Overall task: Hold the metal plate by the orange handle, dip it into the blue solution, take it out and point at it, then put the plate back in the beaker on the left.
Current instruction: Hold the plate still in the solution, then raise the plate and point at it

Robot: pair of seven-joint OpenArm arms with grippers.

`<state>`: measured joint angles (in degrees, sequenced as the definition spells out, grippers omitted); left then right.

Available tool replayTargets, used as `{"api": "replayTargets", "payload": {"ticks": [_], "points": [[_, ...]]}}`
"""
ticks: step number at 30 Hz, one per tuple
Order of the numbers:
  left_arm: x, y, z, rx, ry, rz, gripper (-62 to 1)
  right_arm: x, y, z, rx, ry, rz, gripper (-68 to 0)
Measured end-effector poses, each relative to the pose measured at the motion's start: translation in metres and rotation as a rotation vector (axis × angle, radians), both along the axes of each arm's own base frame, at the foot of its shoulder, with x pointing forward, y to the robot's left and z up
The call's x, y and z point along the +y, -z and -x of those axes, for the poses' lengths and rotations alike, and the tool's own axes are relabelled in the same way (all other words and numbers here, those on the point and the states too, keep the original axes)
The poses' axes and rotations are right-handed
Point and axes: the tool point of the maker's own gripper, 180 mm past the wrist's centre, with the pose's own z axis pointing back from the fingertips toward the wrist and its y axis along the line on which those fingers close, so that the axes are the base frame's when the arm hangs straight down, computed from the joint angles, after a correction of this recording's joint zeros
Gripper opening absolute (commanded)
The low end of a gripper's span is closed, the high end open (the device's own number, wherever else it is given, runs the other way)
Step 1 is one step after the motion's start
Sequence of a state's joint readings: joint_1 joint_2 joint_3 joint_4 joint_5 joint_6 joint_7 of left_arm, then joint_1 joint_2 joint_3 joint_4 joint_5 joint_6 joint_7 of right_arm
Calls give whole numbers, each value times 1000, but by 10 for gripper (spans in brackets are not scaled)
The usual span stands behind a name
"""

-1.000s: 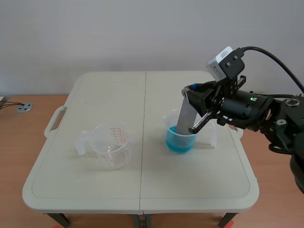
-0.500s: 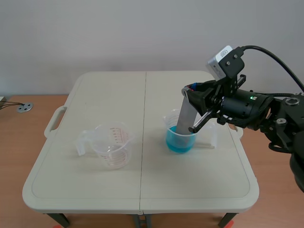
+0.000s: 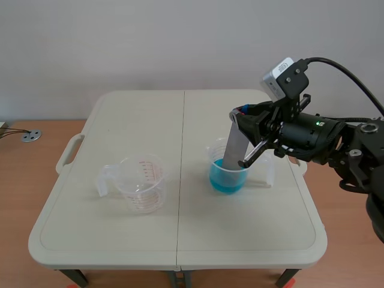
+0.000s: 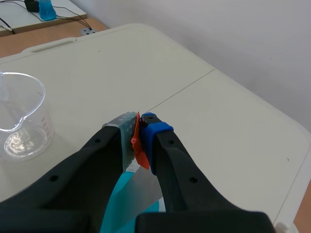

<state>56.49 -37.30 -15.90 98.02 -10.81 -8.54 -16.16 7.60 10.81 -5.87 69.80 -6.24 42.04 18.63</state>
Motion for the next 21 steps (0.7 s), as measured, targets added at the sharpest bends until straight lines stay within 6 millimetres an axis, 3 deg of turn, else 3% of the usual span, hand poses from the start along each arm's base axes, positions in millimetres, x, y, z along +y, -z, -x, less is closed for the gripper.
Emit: {"api": "replayTargets", "payload": {"ticks": [5,21], "points": [[0,0,0,0,0,0,-581,2,-8,-1,-26,-7,9,-662],[0,0,0,0,0,0,-581,11,-63,6,-188,-37,15,-662]]}}
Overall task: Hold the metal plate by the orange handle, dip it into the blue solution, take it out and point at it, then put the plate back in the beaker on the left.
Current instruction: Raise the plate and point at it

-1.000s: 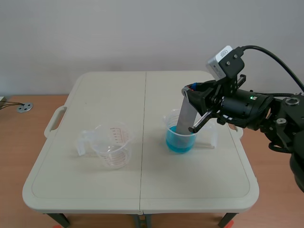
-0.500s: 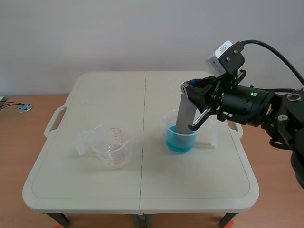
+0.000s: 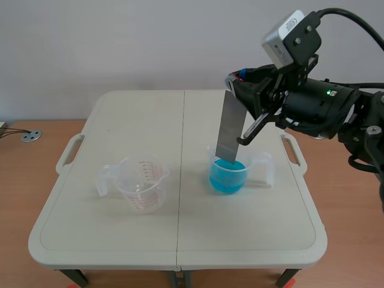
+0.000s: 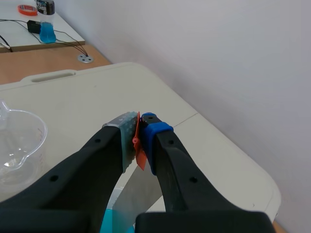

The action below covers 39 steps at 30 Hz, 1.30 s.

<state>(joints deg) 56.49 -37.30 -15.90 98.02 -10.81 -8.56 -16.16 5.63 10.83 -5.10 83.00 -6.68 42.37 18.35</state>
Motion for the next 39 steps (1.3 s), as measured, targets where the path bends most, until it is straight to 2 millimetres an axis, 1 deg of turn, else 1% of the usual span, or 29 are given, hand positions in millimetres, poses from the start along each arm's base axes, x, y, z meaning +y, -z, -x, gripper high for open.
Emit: {"api": "replayTargets", "payload": {"ticks": [5,10,13,16,21,26,32,36,39], "points": [[-1,-2,-1,-12,4,6,-581,-4,-10,4,-30,11,4,-662],[-3,-5,-4,-25,22,9,-581,-9,-30,5,-89,26,8,-662],[-7,-9,-13,-42,54,1,-581,-8,-42,7,-124,25,10,-662],[-13,-16,-23,-66,85,14,-581,-7,-47,8,-140,23,13,-662],[-27,-20,-33,-86,142,25,-581,-6,-53,9,-158,21,17,-662],[-41,-21,-45,-86,182,42,-581,-3,-65,12,-194,14,21,-662],[-62,-31,-61,-139,232,70,-581,0,-79,16,-236,6,23,-662],[-78,-35,-73,-156,263,77,-581,1,-84,18,-252,3,23,-662],[-95,-40,-82,-172,300,88,-581,1,-84,18,-251,3,24,-662]]}}
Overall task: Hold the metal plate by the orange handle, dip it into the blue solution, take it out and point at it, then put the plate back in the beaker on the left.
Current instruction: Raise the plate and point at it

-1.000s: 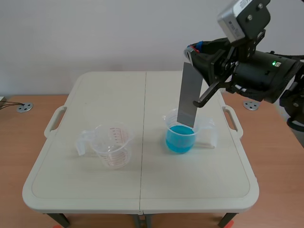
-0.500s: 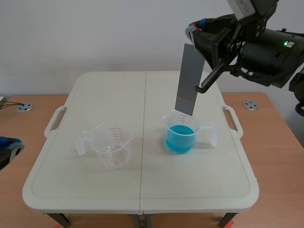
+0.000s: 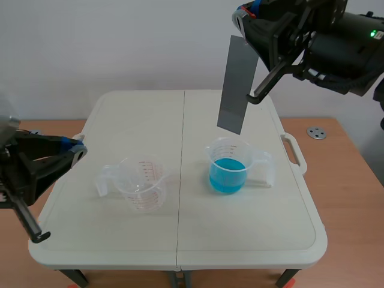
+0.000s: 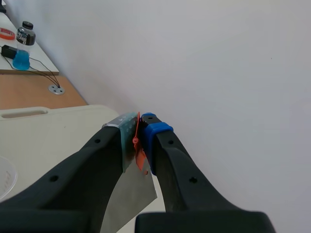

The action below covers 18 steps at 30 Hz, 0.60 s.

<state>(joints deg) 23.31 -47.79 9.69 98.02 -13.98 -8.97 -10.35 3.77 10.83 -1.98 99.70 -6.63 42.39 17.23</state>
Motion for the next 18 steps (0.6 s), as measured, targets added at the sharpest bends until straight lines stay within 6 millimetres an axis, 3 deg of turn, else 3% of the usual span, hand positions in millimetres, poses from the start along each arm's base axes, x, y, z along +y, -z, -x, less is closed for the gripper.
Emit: {"api": "replayTargets", "payload": {"ticks": [10,18], "points": [[-57,-9,-24,-26,94,37,-581,0,1,0,2,2,2,-662],[-94,11,-42,-11,121,34,-581,0,0,0,2,1,2,-662]]}}
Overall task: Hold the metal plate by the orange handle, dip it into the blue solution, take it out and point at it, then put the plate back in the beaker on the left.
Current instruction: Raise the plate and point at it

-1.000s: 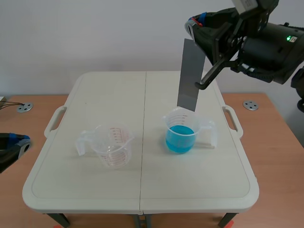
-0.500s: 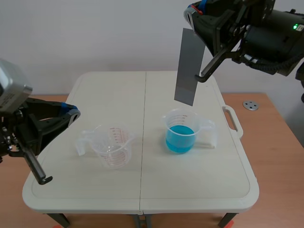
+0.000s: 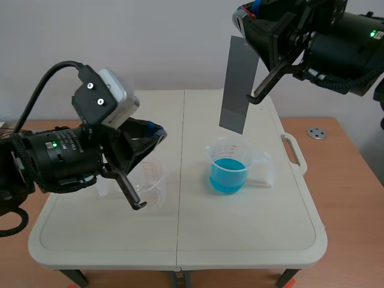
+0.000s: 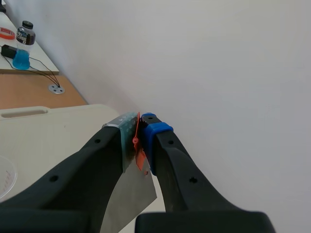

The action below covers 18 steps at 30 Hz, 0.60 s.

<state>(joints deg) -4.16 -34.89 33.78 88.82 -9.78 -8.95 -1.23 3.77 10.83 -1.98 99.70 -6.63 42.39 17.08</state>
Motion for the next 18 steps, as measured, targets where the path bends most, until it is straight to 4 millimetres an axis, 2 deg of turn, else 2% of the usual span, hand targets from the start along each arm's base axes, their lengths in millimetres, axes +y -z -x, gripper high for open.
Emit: {"api": "replayTargets", "payload": {"ticks": [9,18], "points": [[-39,20,-13,13,32,-2,-581,0,0,0,0,0,0,-662],[-61,11,-42,-27,16,12,-581,0,0,0,0,0,0,-662]]}}
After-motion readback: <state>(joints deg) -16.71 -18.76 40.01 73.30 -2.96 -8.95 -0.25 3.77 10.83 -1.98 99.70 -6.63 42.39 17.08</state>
